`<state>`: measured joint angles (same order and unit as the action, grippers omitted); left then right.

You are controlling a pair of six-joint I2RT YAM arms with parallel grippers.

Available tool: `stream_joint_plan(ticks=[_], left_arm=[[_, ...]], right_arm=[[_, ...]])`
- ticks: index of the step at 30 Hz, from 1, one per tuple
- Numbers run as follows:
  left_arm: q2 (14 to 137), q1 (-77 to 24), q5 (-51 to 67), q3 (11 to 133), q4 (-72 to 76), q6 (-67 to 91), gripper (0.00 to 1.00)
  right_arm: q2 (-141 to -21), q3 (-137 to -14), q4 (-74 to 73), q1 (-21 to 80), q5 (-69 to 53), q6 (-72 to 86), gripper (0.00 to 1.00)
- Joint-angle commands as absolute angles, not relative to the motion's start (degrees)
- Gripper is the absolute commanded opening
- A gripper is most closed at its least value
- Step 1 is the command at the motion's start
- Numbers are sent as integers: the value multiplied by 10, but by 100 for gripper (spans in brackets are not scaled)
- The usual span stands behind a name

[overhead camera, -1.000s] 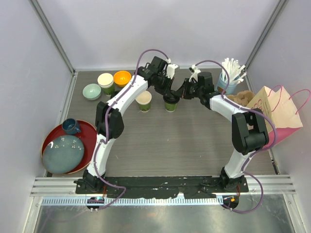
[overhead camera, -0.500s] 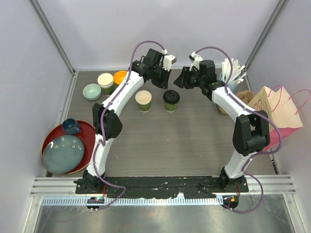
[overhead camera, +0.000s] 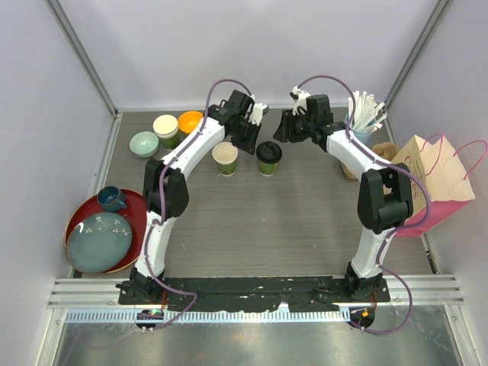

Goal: Pack the takeout coffee

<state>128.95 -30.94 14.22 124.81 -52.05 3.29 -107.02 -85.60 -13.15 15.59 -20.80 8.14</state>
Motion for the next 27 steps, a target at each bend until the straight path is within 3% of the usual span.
stream_joint_plan(ticks=[1, 9, 15, 27], left_arm=[[1266, -298, 151, 1278, -493, 58, 13], [1274, -296, 180, 1293, -488, 75, 30], [1295, -296, 199, 1305, -484, 86, 30], [1321, -294, 194, 1306, -490, 81, 23]], right_arm=[[-1041, -852, -109, 140, -195, 133, 42], [-1023, -799, -92, 123, -203, 185, 41], [-1027, -763, -69, 123, -215, 209, 35], [-1021, -738, -49, 122, -242, 221, 34]])
